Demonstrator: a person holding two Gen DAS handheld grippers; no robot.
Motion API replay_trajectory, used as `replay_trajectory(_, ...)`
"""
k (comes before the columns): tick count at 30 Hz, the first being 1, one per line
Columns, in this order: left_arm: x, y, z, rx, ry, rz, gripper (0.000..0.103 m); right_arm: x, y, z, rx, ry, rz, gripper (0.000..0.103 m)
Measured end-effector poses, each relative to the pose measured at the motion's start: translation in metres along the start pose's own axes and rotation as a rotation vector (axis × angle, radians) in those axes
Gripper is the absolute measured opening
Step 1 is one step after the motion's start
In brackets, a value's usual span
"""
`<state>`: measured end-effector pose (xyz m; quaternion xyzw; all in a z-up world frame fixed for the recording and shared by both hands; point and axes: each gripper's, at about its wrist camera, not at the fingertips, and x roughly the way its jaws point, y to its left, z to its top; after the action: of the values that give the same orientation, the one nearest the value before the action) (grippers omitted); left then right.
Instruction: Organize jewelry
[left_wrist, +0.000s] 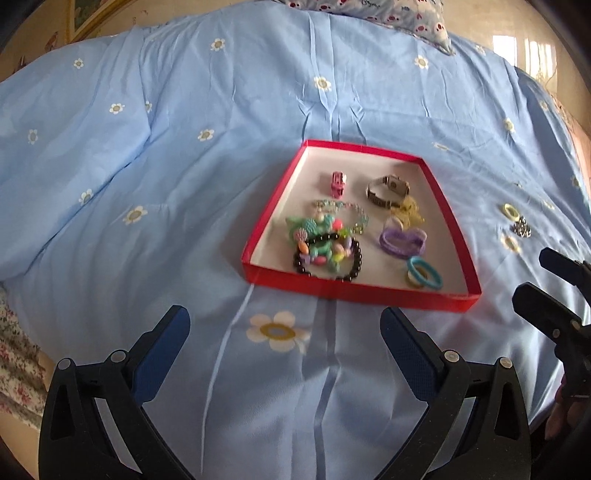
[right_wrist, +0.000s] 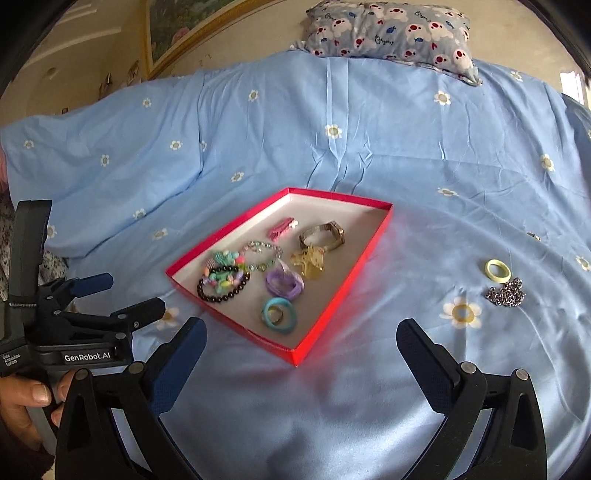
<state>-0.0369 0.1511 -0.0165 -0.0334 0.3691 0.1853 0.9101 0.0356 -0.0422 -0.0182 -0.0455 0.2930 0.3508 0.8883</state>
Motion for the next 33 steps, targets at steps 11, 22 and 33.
replay_trajectory(11, -0.005, -0.003, -0.001, 0.025, 0.019, 0.019, 0.103, 0.004, -0.002, -0.007, 0.015, 0.047, -0.005, 0.103)
replay_trajectory(22, -0.017, -0.01, 0.002, 0.065, 0.005, 0.06, 0.103, 0.004, -0.007, -0.007, 0.029, 0.052, -0.012, 0.103)
replay_trajectory(33, -0.025, -0.01, 0.006, 0.063, -0.03, 0.061, 0.103, 0.0, -0.008, -0.006, 0.023, 0.032, -0.018, 0.103)
